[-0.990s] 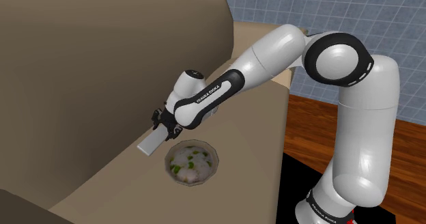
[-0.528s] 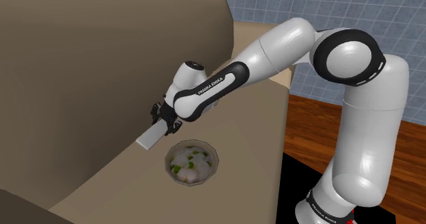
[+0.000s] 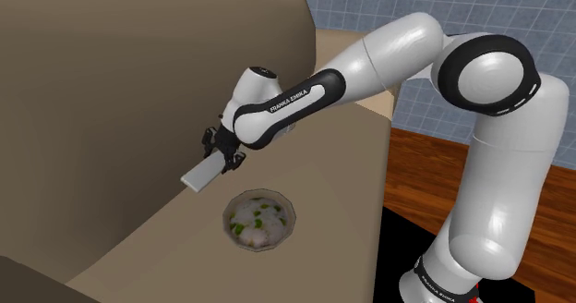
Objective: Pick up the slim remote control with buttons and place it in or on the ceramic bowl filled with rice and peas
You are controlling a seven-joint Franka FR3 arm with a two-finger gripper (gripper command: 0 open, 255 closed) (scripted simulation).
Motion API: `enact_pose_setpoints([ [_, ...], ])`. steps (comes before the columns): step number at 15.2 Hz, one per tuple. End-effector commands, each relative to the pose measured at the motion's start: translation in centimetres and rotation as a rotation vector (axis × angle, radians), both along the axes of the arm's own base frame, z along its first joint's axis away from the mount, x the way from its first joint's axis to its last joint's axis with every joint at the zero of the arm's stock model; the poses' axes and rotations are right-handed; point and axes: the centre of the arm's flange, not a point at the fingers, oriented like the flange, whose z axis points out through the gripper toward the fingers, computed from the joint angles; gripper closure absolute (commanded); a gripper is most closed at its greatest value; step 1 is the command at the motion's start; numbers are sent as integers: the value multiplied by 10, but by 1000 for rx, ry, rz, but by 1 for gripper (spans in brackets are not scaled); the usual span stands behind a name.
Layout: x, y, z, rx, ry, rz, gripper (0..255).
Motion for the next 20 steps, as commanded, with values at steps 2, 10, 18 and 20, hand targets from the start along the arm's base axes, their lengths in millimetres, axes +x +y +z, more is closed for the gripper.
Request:
enact_pose_setpoints([
  [2,-1,1,17,0,0,0,255],
  [10,-1,1,59,0,0,0,255],
  [18,-1,1,101,0,0,0,255],
  [20,-1,1,112,0,0,0,255],
])
